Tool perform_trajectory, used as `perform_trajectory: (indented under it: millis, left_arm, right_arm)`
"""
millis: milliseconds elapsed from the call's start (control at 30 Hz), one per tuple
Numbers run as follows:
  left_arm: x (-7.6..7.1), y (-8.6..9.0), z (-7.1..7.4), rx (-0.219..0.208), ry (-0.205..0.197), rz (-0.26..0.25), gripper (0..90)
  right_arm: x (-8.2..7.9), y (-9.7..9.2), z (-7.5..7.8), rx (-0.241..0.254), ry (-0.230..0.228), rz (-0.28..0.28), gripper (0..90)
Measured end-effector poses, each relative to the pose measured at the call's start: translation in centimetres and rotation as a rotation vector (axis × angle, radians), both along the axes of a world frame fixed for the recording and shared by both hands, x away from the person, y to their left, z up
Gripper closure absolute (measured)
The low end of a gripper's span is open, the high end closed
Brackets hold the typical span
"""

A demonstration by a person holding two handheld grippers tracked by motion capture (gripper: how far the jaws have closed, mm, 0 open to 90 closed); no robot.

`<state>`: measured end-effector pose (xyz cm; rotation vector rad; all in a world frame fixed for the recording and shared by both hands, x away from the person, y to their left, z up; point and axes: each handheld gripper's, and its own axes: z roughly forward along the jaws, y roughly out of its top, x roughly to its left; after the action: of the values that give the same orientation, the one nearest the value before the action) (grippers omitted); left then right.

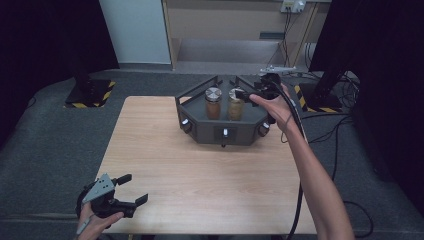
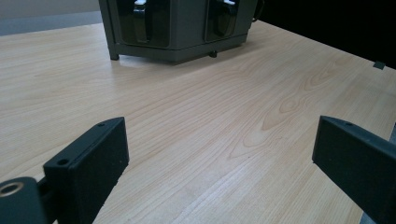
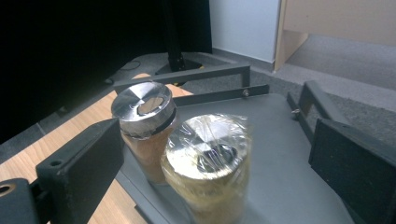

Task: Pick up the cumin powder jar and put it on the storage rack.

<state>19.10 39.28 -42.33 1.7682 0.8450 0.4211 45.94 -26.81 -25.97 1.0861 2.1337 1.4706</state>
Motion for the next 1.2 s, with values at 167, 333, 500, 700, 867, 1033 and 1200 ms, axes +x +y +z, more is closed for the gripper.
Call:
perform_trajectory:
  millis: [167, 333, 500, 700, 867, 1033, 1200]
  left_arm:
    - [0.1, -0.1, 0.1, 0.005, -0.001, -0.007, 2.7]
    - [0.0, -0.1, 0.1, 0.005, -0.001, -0.006, 2.7]
    - [0.1, -0.2, 0.1, 0.008, -0.002, -0.01, 2.7]
    - [0.0, -0.2, 0.1, 0.006, -0.001, -0.007, 2.7]
    - [0.1, -0.3, 0.1, 0.008, 0.0, -0.01, 2.7]
    - [0.1, -0.3, 0.1, 0.009, 0.002, -0.01, 2.7]
    - [0.0, -0.3, 0.1, 0.005, -0.002, -0.008, 2.7]
  right_arm:
    - [-1.7, -1.8, 0.9, 0.032, -0.023, 0.002, 3.6]
    - [-3.8, -3.2, 1.5, 0.042, -0.046, 0.022, 3.5]
    - [-5.8, -4.2, 1.7, 0.046, -0.069, 0.041, 3.6]
    - [-8.3, -5.5, 1.7, 0.068, -0.094, 0.074, 3.5]
    - [-10.8, -6.5, 1.3, 0.078, -0.117, 0.096, 3.5]
    - [-13.5, -6.6, 1.2, 0.022, -0.163, 0.113, 2.9]
    - [-15.6, -7.0, 0.5, 0.003, -0.175, 0.126, 2.9]
